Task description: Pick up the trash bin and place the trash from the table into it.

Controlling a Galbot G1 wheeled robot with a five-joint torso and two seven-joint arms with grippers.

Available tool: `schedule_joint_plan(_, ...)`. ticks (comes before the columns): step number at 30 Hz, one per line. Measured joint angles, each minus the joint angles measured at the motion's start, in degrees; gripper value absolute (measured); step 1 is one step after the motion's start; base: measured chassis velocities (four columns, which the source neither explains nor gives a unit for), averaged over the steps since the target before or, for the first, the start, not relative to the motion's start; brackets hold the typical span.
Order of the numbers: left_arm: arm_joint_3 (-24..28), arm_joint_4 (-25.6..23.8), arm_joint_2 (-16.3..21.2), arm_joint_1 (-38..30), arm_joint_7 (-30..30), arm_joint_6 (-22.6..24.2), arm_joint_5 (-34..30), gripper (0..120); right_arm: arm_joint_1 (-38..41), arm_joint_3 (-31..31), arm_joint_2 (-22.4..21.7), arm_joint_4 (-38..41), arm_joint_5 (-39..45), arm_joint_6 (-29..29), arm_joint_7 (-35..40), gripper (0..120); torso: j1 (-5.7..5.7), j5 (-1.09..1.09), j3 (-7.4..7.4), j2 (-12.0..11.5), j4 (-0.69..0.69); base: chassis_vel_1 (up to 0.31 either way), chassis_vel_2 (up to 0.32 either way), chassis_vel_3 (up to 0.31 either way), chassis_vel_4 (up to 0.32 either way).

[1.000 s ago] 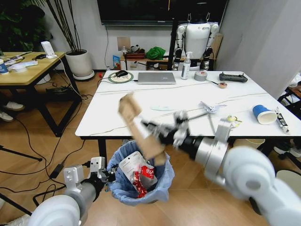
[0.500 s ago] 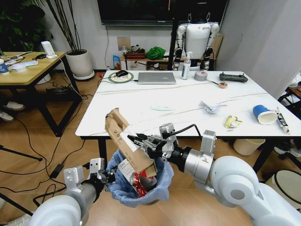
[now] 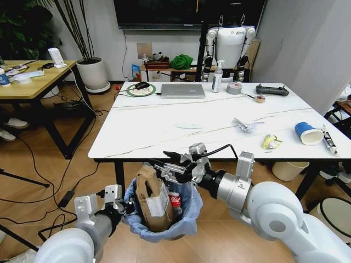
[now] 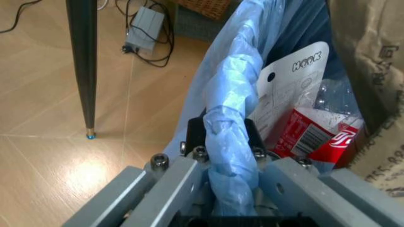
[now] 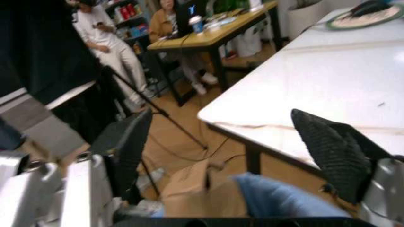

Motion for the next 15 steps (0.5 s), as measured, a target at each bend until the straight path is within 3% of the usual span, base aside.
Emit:
schedule_joint_plan(6,-0.32,-0.03,0.34,1.17,-0.41,0.00,0.33,0,3.22,1.69,1.43,-5.06,-3.35,1.89,4.18,99,0.00,0.00,0.00,0.00,0.00,0.000,0.000,0.000,0.000)
schedule_joint_plan(15,-0.60,-0.03,1.15,2.39,-0.80,0.01,0.37,0,12.54,0.33,4.90,-21.64,-4.69,3.16,11.17,100,0.02,0.00,0.01,0.00,0.00,0.000,0.000,0.000,0.000)
